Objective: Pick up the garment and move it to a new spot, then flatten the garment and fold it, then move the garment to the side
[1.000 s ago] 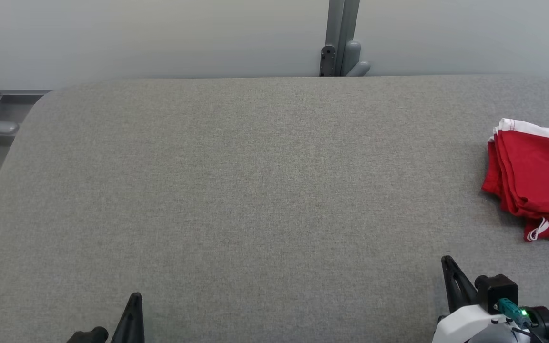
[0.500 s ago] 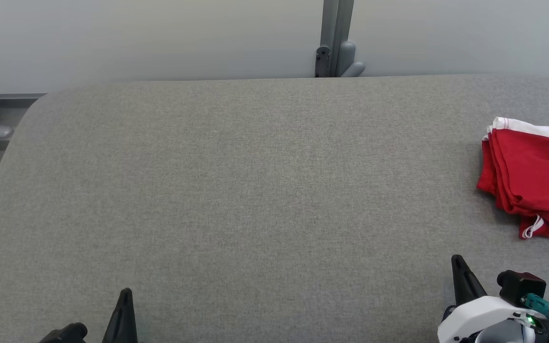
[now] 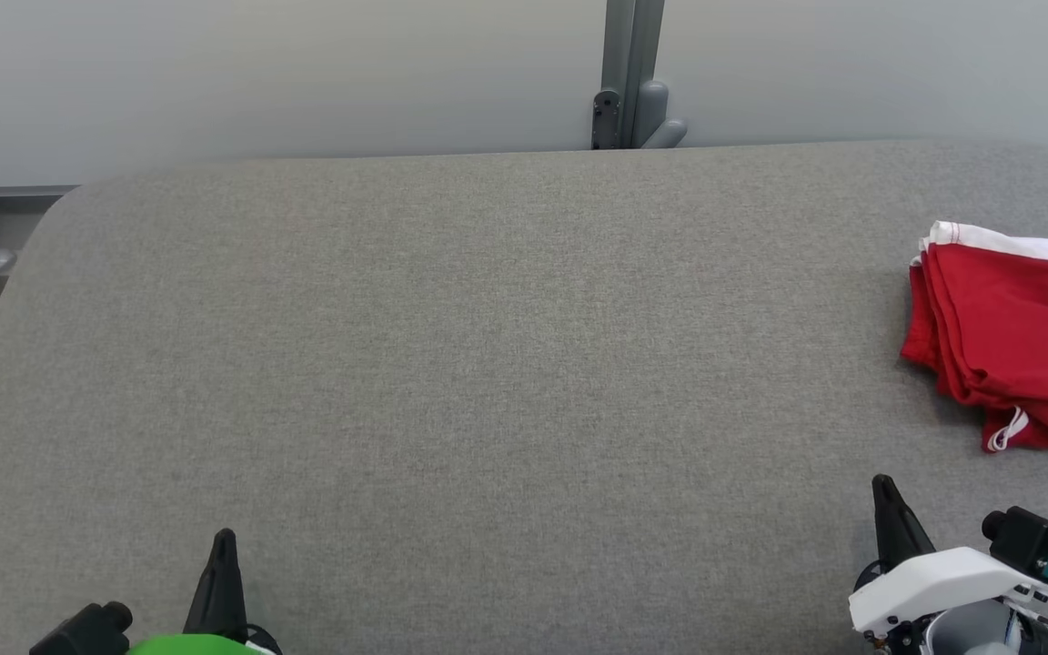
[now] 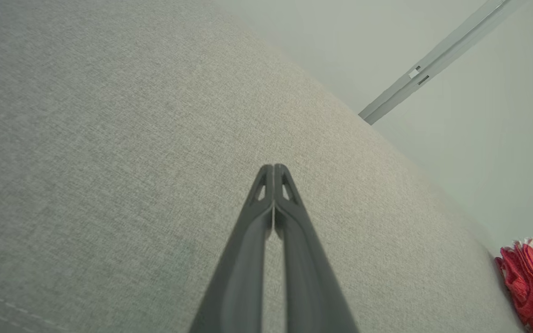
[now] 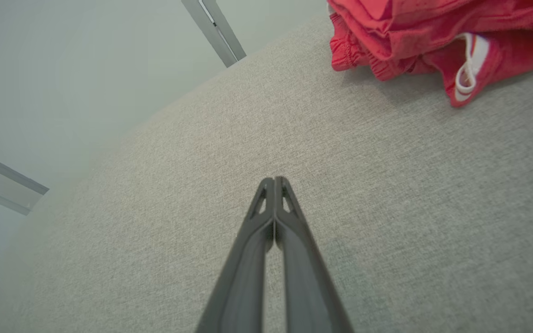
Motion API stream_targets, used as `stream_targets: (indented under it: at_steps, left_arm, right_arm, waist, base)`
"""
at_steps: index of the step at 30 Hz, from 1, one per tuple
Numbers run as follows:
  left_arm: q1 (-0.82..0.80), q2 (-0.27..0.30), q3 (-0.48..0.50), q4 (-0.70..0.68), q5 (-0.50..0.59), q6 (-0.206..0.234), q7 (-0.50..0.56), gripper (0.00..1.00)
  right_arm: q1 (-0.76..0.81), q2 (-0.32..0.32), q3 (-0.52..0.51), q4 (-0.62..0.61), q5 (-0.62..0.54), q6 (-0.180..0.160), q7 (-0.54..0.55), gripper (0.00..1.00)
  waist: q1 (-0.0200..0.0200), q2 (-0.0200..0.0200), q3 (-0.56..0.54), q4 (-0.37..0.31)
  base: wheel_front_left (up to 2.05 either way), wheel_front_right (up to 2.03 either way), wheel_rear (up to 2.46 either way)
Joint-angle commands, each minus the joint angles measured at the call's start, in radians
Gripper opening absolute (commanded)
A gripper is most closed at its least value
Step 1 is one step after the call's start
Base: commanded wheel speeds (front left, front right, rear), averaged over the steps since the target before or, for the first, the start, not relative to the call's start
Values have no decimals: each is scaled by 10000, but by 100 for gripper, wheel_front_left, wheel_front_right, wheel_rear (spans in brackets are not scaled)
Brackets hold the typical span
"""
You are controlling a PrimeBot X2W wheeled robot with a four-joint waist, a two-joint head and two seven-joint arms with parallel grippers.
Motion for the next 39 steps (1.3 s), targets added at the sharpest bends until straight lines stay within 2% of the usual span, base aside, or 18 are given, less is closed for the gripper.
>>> stream_targets:
  at_steps: [1, 39]
  left_arm:
    - [-307, 114, 67, -181, -505, -6, 98, 0]
    - [-983, 190, 407, -486, -4872, -14, 1244, 0]
  right_arm:
    - [-266, -72, -41, -220, 551, -4, 102, 0]
    - [-515, -119, -221, -809, 5672, -7, 1263, 0]
  waist:
    - [0, 18, -5, -21]
    - [0, 41, -86, -373]
  base:
    - [0, 0, 0]
    - [0, 0, 0]
